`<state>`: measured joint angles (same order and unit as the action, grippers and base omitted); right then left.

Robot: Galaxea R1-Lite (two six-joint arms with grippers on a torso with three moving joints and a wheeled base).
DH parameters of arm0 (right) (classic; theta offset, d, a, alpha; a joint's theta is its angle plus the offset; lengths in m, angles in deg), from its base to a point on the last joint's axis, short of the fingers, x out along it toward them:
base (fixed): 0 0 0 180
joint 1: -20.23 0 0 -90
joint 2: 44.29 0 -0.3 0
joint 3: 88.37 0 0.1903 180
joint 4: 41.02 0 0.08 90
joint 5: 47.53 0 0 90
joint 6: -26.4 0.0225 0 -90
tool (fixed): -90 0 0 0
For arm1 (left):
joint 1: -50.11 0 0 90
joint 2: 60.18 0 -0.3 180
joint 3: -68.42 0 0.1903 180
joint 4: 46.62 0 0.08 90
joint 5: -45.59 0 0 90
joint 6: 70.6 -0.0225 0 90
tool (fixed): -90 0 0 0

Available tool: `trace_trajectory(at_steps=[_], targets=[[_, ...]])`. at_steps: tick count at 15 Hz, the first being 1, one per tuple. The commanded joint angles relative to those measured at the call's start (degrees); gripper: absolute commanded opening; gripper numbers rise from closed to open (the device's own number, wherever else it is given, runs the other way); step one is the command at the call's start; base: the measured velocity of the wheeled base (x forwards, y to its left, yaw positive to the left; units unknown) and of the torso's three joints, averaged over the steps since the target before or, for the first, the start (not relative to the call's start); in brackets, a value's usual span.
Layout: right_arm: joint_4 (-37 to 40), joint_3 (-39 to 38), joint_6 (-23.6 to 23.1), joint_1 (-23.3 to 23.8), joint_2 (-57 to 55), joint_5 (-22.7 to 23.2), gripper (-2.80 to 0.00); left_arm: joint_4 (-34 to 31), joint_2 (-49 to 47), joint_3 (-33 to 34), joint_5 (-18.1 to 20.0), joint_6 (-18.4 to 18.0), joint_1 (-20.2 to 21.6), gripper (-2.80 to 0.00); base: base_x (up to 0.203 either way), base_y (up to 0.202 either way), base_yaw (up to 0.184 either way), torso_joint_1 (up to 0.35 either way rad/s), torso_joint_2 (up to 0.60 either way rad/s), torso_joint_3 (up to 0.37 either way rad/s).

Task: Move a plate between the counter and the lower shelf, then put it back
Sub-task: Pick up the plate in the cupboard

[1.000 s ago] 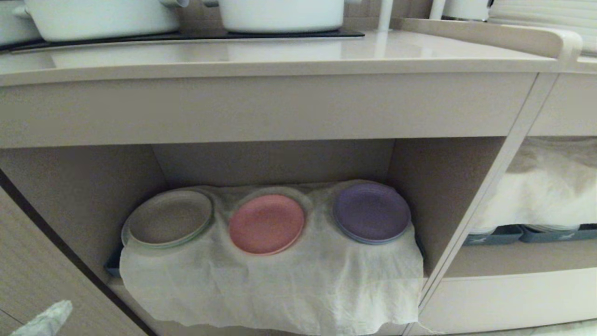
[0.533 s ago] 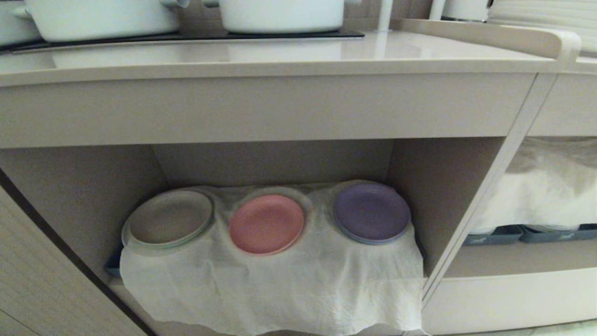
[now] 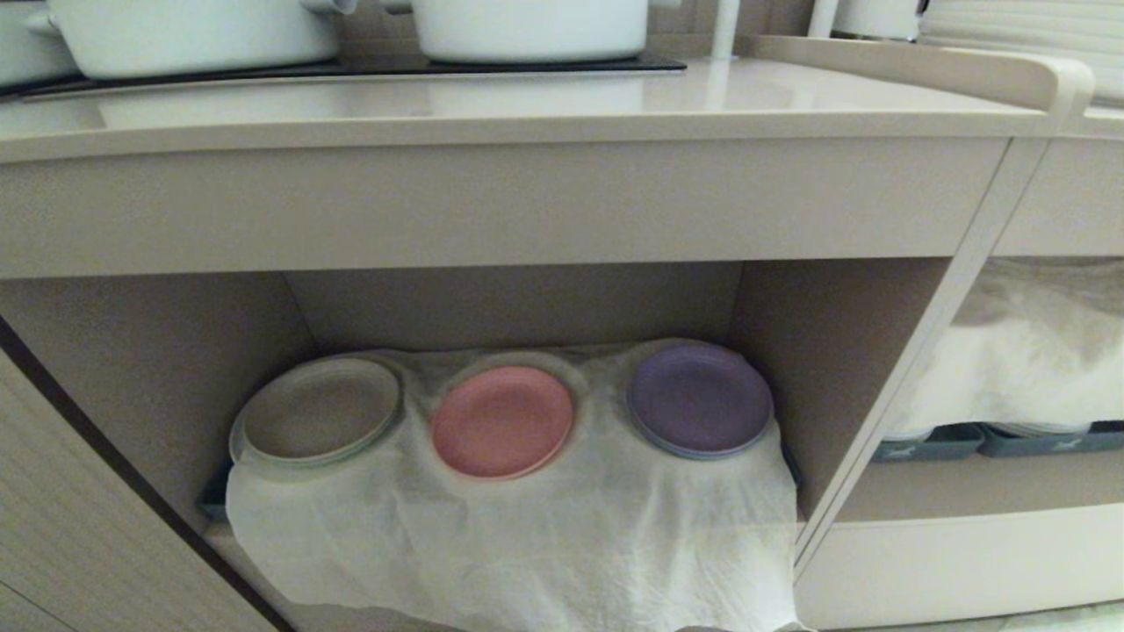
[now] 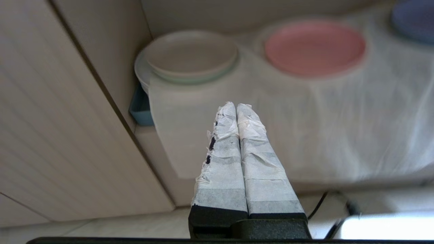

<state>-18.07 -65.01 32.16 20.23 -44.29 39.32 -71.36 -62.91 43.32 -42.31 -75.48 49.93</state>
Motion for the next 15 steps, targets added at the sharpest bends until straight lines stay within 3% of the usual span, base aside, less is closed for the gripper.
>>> trace_trajectory(at_steps=[1, 9, 11, 15], targets=[[-0.02, 0.0, 0.04, 0.0, 0.0, -0.01, -2.8, -0.03, 2.73, -0.11, -0.52, 2.33, -0.08, -2.8, 0.0, 0.0, 0.0, 0.0, 0.0, 0.0], [-0.02, 0.0, 0.04, 0.0, 0.0, -0.01, -2.8, 0.05, 2.67, -0.32, -0.32, 0.09, -0.08, -2.8, 0.0, 0.0, 0.0, 0.0, 0.0, 0.0], [-0.02, 0.0, 0.04, 0.0, 0.0, -0.01, -2.8, -0.24, 2.71, -3.6, 0.25, 0.33, -0.08, -2.8, 0.0, 0.0, 0.0, 0.0, 0.0, 0.0], [-0.02, 0.0, 0.04, 0.0, 0.0, -0.01, -2.8, 2.01, 2.66, 1.73, -2.97, 2.48, -0.08, -2.8, 0.0, 0.0, 0.0, 0.0, 0.0, 0.0]])
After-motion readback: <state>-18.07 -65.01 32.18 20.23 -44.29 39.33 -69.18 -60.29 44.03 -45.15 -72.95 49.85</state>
